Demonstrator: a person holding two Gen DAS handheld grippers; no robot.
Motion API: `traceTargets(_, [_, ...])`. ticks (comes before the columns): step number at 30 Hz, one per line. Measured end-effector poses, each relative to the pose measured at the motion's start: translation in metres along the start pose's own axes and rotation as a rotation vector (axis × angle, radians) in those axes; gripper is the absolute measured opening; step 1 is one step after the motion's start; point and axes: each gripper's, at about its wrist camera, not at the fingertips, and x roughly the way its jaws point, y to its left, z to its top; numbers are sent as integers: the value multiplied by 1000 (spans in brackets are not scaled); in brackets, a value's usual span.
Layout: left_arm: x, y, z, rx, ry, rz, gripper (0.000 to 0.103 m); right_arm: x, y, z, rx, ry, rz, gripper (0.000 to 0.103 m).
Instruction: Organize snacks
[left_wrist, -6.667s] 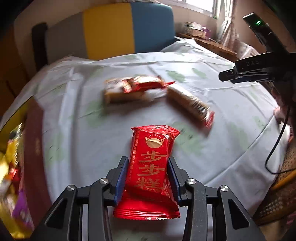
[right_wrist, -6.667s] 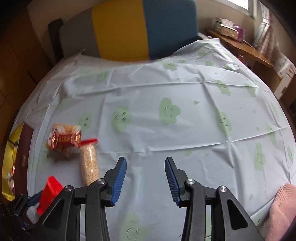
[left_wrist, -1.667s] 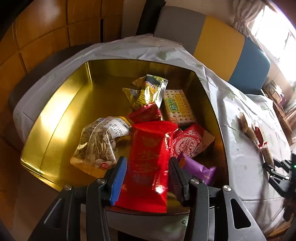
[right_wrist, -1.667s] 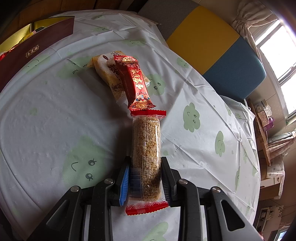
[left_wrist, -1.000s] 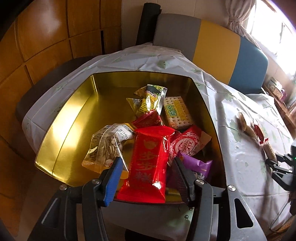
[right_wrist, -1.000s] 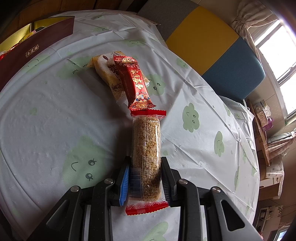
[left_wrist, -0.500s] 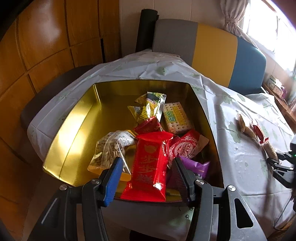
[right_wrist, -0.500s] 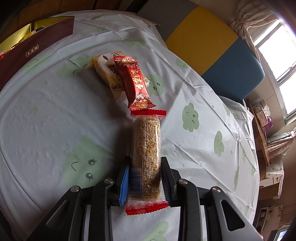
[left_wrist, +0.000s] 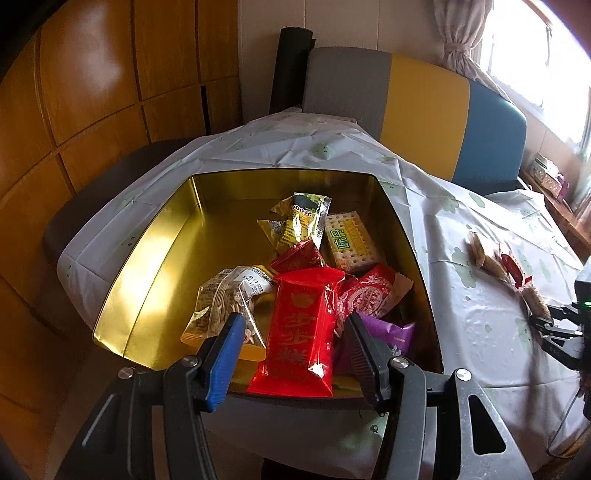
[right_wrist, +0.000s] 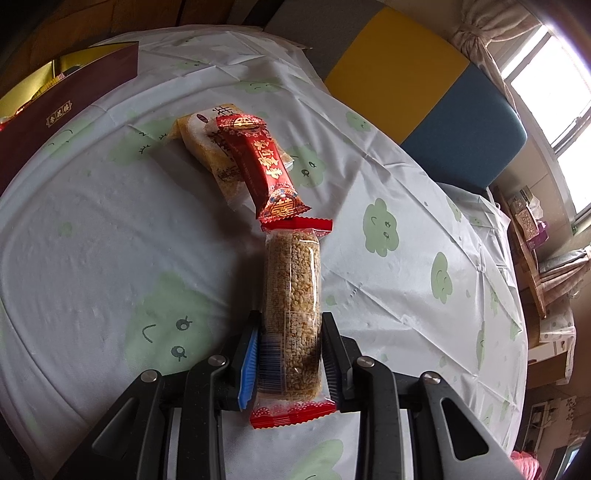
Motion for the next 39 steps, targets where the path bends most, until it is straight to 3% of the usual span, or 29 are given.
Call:
traceTargets(17, [-13, 0, -1, 5, -46, -14, 57, 10, -17, 11, 56, 54, 42, 31])
traceTargets(24, [-16, 1, 0, 8, -61, -14, 57, 16, -34, 19, 171, 130, 92, 31])
traceTargets(32, [-16, 2, 0, 1, -60, -16, 57, 16, -48, 10, 346, 147, 249, 31])
traceTargets(39, [-17, 1, -1, 9, -66, -18, 57, 6, -36, 12, 347, 103, 311, 31])
